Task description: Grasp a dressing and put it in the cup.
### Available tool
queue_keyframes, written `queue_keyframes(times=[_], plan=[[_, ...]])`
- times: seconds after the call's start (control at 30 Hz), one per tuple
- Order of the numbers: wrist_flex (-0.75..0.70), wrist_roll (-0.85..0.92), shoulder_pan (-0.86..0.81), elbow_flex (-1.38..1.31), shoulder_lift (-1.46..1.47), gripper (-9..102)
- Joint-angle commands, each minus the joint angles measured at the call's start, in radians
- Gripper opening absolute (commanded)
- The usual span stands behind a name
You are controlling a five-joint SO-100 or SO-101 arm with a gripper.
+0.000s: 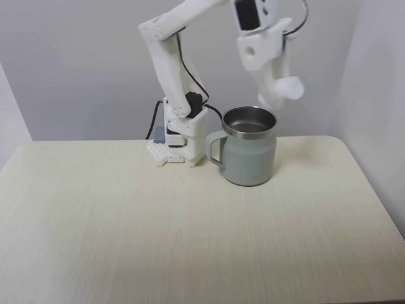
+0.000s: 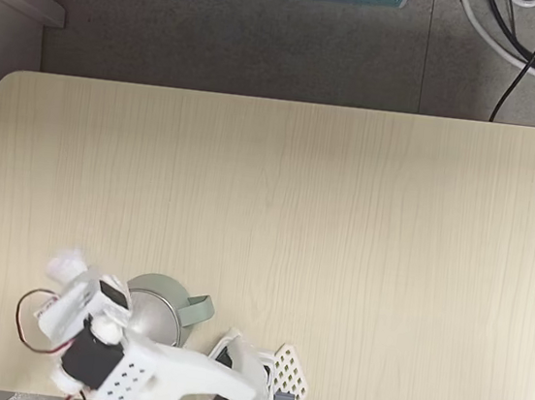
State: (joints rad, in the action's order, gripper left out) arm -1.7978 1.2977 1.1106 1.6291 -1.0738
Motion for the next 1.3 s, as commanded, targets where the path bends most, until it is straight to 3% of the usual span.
queue_keyframes(times=[0.0,0.3,0.57,0.8,1.27], plan=[[-0.043,-0.009,0.031,-0.12,0.126,0],[-0.046,-0.037,0.11,-0.382,0.35,0],[-0.046,-0.051,0.121,-0.414,0.382,0],[-0.046,-0.063,0.149,-0.416,0.408,18],[-0.044,-0.13,0.206,-0.388,0.436,21]])
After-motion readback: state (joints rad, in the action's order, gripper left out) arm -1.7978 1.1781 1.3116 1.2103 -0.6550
